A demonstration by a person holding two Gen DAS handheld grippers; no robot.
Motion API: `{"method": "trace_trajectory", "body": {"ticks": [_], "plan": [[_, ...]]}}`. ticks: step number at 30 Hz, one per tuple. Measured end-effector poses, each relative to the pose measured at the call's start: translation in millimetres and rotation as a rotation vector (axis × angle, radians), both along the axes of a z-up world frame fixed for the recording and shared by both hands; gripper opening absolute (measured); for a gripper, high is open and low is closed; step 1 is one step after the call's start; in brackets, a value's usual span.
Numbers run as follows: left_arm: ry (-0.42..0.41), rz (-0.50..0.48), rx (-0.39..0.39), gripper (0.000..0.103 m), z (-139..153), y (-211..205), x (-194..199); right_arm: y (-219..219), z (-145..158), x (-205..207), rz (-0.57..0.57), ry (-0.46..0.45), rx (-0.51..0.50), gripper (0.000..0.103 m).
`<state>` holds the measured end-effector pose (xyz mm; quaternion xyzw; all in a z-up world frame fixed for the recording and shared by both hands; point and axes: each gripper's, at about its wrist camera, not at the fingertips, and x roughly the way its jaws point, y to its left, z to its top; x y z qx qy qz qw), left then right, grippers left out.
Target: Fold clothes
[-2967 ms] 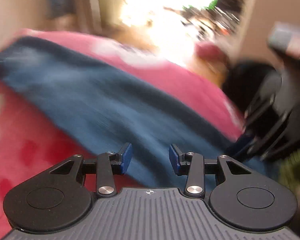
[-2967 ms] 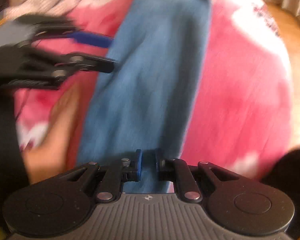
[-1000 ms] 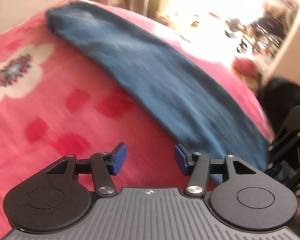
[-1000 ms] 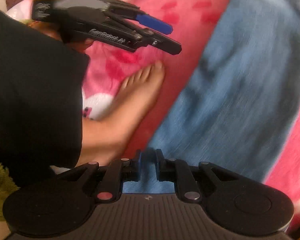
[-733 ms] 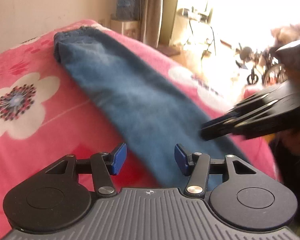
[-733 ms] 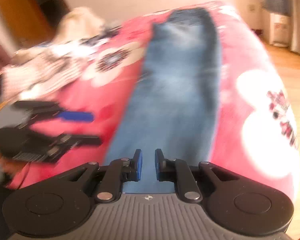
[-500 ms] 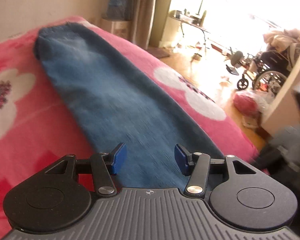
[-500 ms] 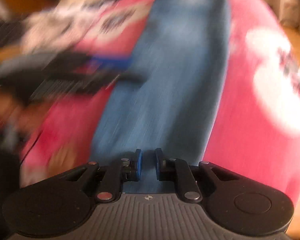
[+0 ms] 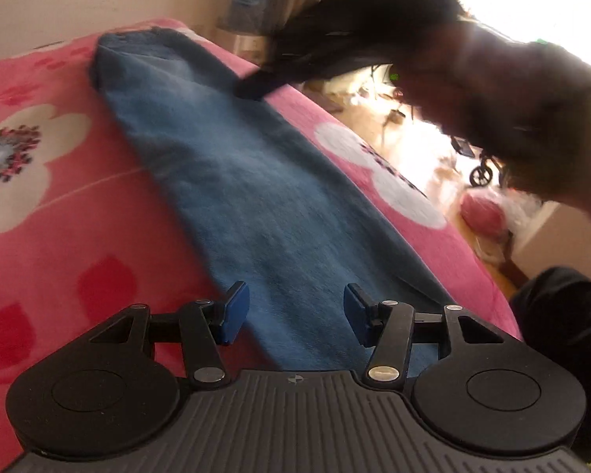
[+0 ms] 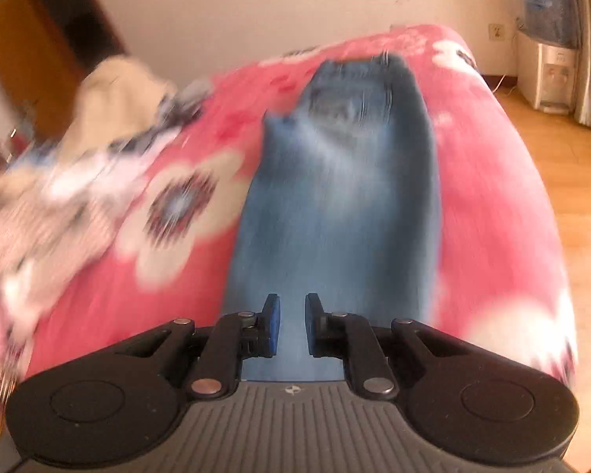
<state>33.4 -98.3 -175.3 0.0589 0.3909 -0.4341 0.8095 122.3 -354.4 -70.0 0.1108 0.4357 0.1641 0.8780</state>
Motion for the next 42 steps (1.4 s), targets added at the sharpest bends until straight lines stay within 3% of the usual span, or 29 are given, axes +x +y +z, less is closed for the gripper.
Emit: {"method": "trace_trajectory", "body": {"ticks": [4, 6, 8, 11, 14, 16, 19, 23, 26, 30, 36, 39, 42], "plan": [[0.000, 0.077, -0.017, 0.053, 3, 17, 29, 21, -36, 65, -0.033, -0.006, -0.034, 0.015], [0.008, 0.120, -0.036, 0.053, 4, 24, 51, 31, -66, 63, -0.005, 0.057, -0.049, 0.015], [0.017, 0.163, -0.061, 0.053, 3, 29, 78, 44, -83, 45, 0.073, 0.064, -0.082, 0.015], [0.033, 0.218, -0.105, 0.053, 1, 29, 122, 53, -75, 5, 0.256, 0.111, -0.109, 0.015], [0.025, 0.262, -0.141, 0.053, -3, 18, 159, 55, -58, -2, 0.384, 0.180, -0.128, 0.015], [0.014, 0.293, -0.163, 0.053, -7, 8, 181, 54, -38, 14, 0.371, 0.135, -0.151, 0.015], [0.001, 0.327, -0.185, 0.053, -13, -7, 212, 53, -12, 65, 0.248, 0.015, -0.146, 0.015], [0.095, 0.397, -0.238, 0.053, -24, -15, 243, 48, 7, 141, 0.030, -0.082, -0.075, 0.016], [0.146, 0.427, -0.281, 0.053, -31, -12, 252, 30, 4, 201, -0.108, -0.057, 0.025, 0.036], [0.124, 0.403, -0.308, 0.053, -34, -11, 253, 26, -2, 270, -0.183, 0.015, 0.084, 0.038], [0.170, 0.391, -0.395, 0.052, -44, -13, 272, 65, -24, 314, -0.130, 0.067, -0.063, 0.038], [0.207, 0.398, -0.435, 0.038, -47, -15, 277, 70, -32, 328, -0.160, 0.069, -0.115, 0.041], [0.231, 0.412, -0.452, 0.012, -52, -15, 277, 69, -34, 338, -0.184, 0.046, -0.129, 0.042]]}}
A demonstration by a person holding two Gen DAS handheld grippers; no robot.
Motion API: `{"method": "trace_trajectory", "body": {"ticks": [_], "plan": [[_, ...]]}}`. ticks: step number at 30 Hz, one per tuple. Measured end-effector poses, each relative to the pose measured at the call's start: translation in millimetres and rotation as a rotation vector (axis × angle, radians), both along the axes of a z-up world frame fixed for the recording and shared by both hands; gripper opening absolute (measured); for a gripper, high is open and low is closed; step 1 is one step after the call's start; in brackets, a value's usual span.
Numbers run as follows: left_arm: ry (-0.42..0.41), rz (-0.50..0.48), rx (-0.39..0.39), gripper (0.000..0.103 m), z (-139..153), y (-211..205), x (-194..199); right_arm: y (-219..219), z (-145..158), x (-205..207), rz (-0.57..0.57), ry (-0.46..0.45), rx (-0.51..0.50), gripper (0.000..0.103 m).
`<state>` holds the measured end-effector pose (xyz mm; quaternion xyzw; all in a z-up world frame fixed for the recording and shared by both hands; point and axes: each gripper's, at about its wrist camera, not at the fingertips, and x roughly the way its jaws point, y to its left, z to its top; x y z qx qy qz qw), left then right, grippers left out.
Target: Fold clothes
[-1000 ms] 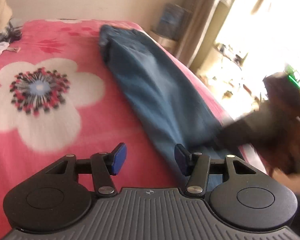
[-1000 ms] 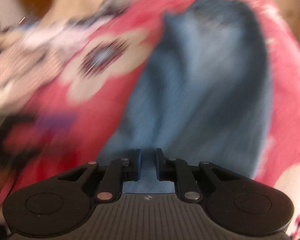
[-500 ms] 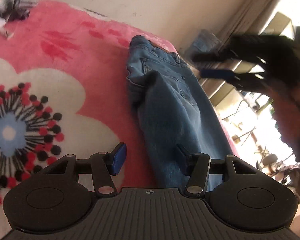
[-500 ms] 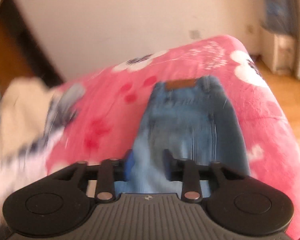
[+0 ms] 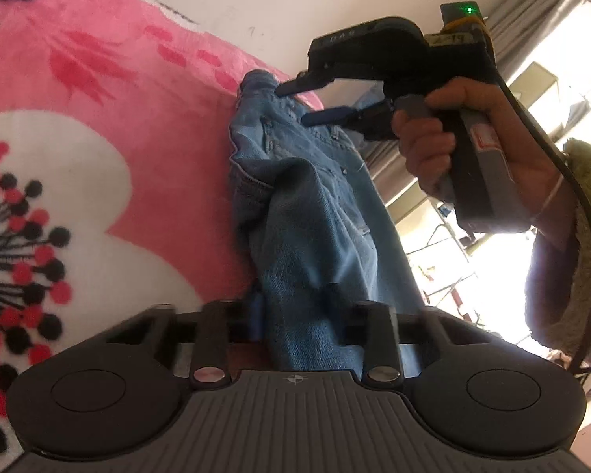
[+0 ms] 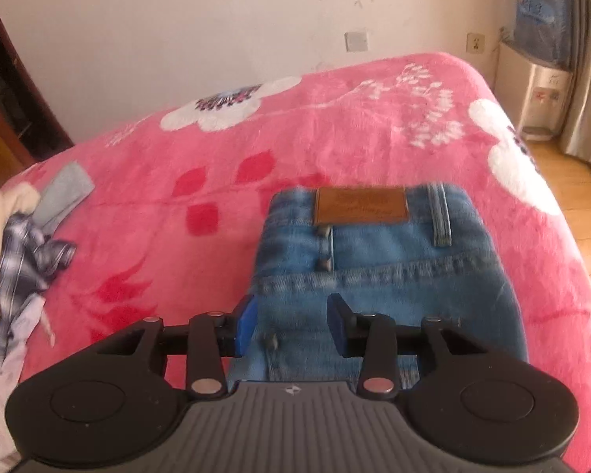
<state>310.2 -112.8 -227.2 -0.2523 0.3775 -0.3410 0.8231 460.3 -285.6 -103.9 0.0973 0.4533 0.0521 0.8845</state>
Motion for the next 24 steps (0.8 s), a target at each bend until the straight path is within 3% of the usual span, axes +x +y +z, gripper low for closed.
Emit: {"method": "trace_trajectory", "body": {"ticks": [4, 8, 11, 13, 17, 20, 24], "plan": [[0.047, 0.036, -0.040, 0.006, -3, 9, -6, -1, 5, 4, 0.036, -0.055, -0.004, 0.042], [0.113, 0.070, -0.091, 0.005, -13, 18, -9, 4, 6, 13, 0.087, -0.042, -0.014, 0.041], [0.108, 0.080, -0.105, 0.005, -15, 22, -14, 14, -14, 30, 0.103, -0.001, -0.107, 0.039], [0.097, 0.083, -0.113, 0.006, -17, 24, -17, 15, -29, 38, 0.126, -0.026, -0.124, 0.049], [0.070, 0.081, -0.129, 0.006, -18, 28, -22, 23, -39, 44, 0.129, -0.047, -0.163, 0.051], [0.059, 0.079, -0.138, 0.006, -19, 31, -24, 23, -20, 31, 0.154, -0.071, -0.167, 0.050], [0.062, 0.079, -0.159, 0.006, -22, 35, -26, 15, 12, -17, 0.297, -0.079, -0.103, 0.044]]}}
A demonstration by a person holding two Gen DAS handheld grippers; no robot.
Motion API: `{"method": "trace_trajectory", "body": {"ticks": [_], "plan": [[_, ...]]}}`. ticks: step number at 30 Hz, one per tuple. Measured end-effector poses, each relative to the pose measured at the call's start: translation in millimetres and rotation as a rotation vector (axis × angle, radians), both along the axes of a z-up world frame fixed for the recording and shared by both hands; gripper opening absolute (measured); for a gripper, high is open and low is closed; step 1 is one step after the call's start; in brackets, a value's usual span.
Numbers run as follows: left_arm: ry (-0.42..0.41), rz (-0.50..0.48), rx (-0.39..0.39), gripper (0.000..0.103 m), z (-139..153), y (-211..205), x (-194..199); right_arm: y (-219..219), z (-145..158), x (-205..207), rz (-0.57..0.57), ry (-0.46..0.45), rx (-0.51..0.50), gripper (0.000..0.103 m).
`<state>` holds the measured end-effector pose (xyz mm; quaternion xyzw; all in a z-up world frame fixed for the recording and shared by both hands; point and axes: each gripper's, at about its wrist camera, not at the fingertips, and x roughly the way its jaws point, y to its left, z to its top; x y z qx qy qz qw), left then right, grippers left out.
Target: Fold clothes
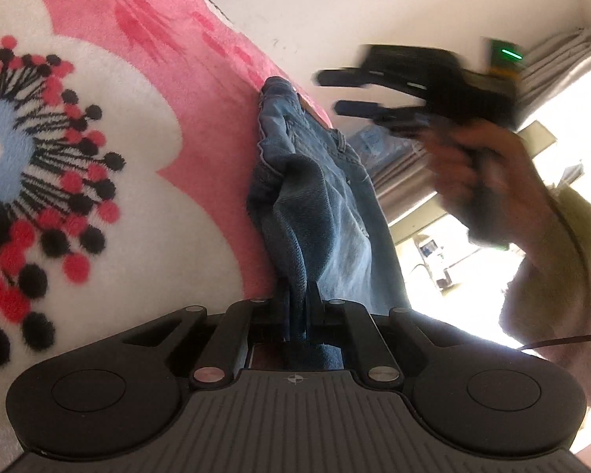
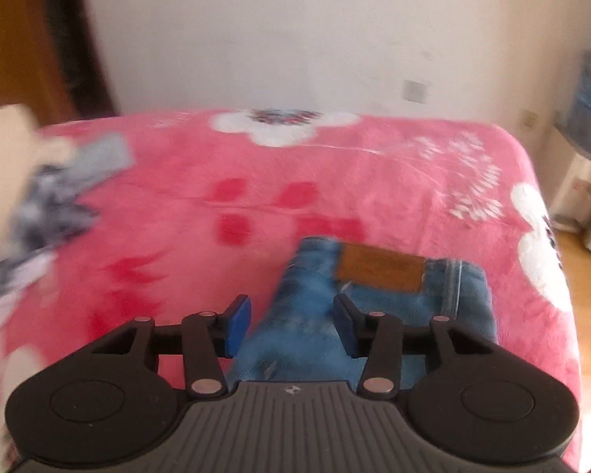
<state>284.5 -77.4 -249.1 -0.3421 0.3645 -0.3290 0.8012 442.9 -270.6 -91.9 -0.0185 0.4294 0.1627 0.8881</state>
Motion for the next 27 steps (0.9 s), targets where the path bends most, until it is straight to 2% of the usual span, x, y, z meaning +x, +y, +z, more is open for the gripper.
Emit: {"method": "trace_trajectory", "body": {"ticks": [2, 4, 6, 7, 10, 12, 15, 18, 20, 23, 25, 27], "plan": [[0.001, -0.001, 0.003, 0.006, 0, 0, -1, -4, 16, -25, 0.073, 0.004, 0.030, 0.035], [0.007, -0.002, 0.006, 0.006, 0, 0, -1, 4, 5, -42, 0.163, 0.085, 0.012, 0.017], [0.019, -0.001, 0.009, 0.006, 1, 1, -2, 11, -6, -59, 0.253, 0.168, -0.007, 0.013], [0.026, 0.000, 0.012, 0.006, 1, 1, -2, 18, -17, -63, 0.270, 0.178, -0.049, 0.013], [0.044, 0.003, 0.019, 0.006, 2, 2, -4, 27, -58, -55, 0.198, 0.207, -0.074, 0.008], [0.059, 0.004, 0.022, 0.007, 2, 4, -5, 27, -58, -47, 0.158, 0.200, -0.049, 0.007], [0.086, 0.007, 0.020, 0.009, 4, 6, -8, 18, -35, -45, 0.084, 0.213, 0.018, 0.009], [0.110, 0.016, 0.016, 0.010, 4, 10, -12, 16, -13, -58, 0.117, 0.204, 0.075, 0.009], [0.108, 0.021, 0.034, 0.010, 5, 9, -13, 25, -19, -66, 0.168, 0.218, 0.057, 0.009], [0.087, 0.031, 0.074, 0.010, 8, 6, -18, 40, -58, -64, 0.161, 0.224, -0.023, 0.007], [0.068, 0.029, 0.090, 0.009, 10, 6, -23, 36, -62, -58, 0.098, 0.197, 0.051, 0.008], [0.054, 0.023, 0.106, 0.010, 13, 6, -27, 24, -49, -57, 0.020, 0.179, 0.123, 0.008]]}}
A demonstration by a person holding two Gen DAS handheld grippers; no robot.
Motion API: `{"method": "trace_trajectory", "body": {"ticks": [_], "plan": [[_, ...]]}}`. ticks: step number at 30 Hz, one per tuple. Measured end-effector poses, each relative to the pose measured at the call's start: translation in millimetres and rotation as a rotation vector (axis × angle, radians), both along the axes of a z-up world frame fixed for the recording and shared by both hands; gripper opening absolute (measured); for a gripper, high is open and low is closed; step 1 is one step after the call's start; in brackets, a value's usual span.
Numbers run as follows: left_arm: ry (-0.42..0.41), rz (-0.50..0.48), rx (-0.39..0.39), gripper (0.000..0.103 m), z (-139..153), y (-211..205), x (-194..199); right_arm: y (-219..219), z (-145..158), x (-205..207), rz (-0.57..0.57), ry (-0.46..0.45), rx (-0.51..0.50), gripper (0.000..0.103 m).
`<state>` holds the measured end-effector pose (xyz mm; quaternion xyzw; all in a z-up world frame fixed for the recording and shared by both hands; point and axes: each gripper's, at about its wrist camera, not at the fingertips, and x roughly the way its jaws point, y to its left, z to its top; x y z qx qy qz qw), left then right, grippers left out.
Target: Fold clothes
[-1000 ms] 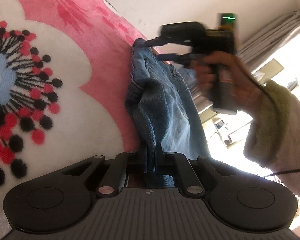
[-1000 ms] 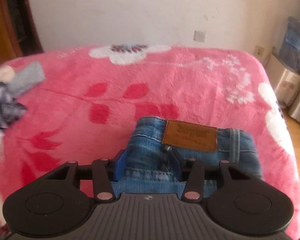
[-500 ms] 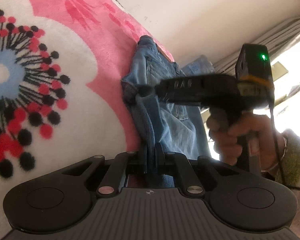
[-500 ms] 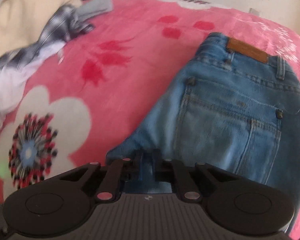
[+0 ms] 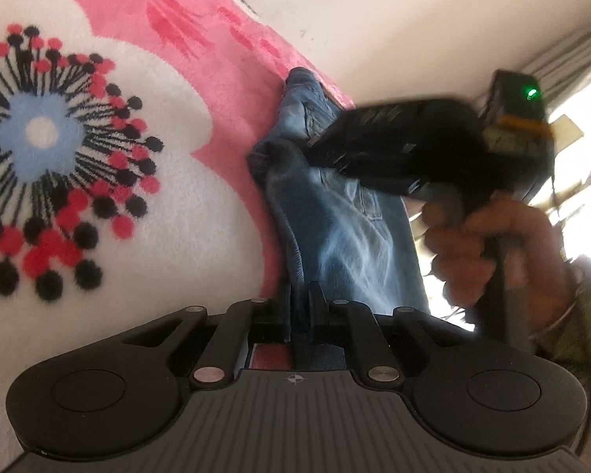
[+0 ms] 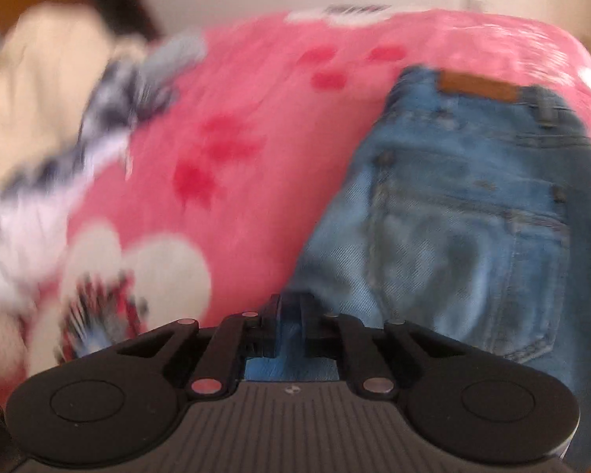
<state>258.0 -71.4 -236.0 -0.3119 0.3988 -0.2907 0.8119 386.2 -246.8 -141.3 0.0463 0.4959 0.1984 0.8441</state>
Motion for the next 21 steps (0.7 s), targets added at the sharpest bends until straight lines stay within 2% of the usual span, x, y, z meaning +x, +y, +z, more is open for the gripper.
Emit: {"method": "trace_trajectory", "body": {"ticks": [3, 5, 7, 10, 12, 13, 15, 17, 21], "plan": [[-0.024, 0.014, 0.012, 0.013, 9, 5, 2, -29, 30, -14, -0.073, -0.060, 0.054, 0.009], [-0.056, 0.028, 0.021, 0.015, 17, 9, 3, -47, 47, -24, -0.071, -0.072, 0.041, 0.009], [-0.127, 0.037, 0.039, 0.015, 29, 12, 3, -54, 52, -38, -0.020, -0.072, -0.013, 0.009], [-0.236, -0.003, 0.077, 0.015, 48, -3, 10, -58, 34, -64, 0.026, -0.049, -0.112, 0.009], [-0.275, -0.069, 0.090, 0.016, 55, -21, 17, -62, 10, -81, 0.032, -0.012, -0.172, 0.009], [-0.288, -0.107, 0.096, 0.017, 56, -32, 21, -64, 6, -93, 0.027, -0.034, -0.172, 0.010], [-0.265, -0.147, 0.163, 0.018, 48, -50, 27, -68, -2, -118, 0.017, -0.081, -0.168, 0.010], [-0.216, -0.169, 0.230, 0.018, 36, -63, 32, -75, 3, -130, 0.012, -0.066, -0.149, 0.010], [-0.155, -0.139, 0.159, 0.018, 21, -53, 32, -100, 15, -131, -0.026, -0.036, -0.138, 0.010]]}}
